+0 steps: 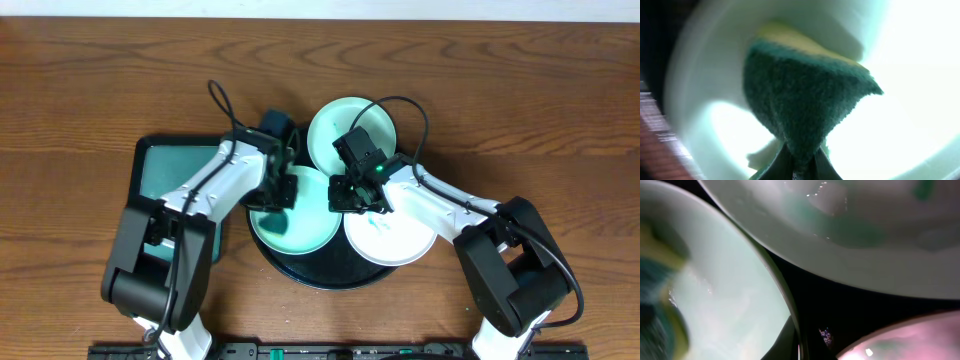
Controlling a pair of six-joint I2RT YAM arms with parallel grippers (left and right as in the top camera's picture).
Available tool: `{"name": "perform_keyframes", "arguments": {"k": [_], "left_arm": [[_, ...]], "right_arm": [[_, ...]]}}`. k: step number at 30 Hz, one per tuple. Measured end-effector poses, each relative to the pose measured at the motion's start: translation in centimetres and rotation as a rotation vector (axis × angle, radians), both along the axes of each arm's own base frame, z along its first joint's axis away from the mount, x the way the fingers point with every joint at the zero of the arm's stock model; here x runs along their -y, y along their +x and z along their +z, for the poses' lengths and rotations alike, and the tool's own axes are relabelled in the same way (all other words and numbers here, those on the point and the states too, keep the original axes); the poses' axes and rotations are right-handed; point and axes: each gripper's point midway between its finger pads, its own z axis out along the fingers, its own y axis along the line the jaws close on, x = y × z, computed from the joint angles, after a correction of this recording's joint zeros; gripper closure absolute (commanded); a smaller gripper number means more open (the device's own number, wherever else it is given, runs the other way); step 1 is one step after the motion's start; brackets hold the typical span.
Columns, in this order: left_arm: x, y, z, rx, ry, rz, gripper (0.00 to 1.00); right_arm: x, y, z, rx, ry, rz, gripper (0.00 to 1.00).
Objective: Clean dirty plates on tray and stack at the side
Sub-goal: 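Scrub the left green plate with the sponge in the left gripper, then return the sponge to the water tray with the left gripper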
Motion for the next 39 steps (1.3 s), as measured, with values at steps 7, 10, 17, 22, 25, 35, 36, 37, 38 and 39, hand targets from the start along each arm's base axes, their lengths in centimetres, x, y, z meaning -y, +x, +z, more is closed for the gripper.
{"name": "perform_keyframes", "arguments": {"k": [7, 10, 17, 22, 25, 35, 36, 37, 38, 39], "left_arm": [[5.1, -3.0, 0.4, -0.059, -0.152, -0.150, 0.93], [6.7, -3.5, 0.5, -0.064, -0.207, -0.184, 0.93], [7.5, -3.3, 0.5, -0.058, -0.263, -0.185, 0.93], [7.5, -3.3, 0.5, -0.059, -0.266, -0.184, 0.93], [7.1, -3.3, 0.4, -0.063, -0.238, -0.146, 0.93], [-1.0, -1.1, 4.9, 0.108, 0.063, 0.177, 0.93], [-1.6, -0.9, 5.6, 0.134, 0.072, 0.198, 0.93], [-2.7, -0.6, 6.9, 0.178, 0.089, 0.234, 0.93], [-3.2, -0.5, 7.4, 0.197, 0.096, 0.248, 0.93], [-4.1, -0.4, 8.2, 0.219, 0.111, 0.271, 0.93]], "right_arm": [[0.0, 0.0, 0.0, 0.000, -0.001, 0.001, 0.99], [0.0, 0.0, 0.0, 0.000, -0.001, 0.004, 0.99], [0.2, -0.1, 0.0, -0.008, 0.000, 0.002, 0.99], [0.2, -0.1, 0.0, -0.009, -0.001, 0.001, 0.99], [0.2, -0.1, -0.1, -0.008, -0.003, 0.001, 0.99], [0.2, -0.1, 0.0, -0.007, -0.003, 0.001, 0.99], [0.2, -0.1, 0.0, -0.007, -0.004, 0.001, 0.99], [0.2, -0.1, 0.0, -0.007, -0.003, 0.001, 0.99], [0.2, -0.1, 0.0, -0.007, -0.004, 0.001, 0.99], [0.2, -0.1, 0.0, -0.007, -0.004, 0.001, 0.99]]}}
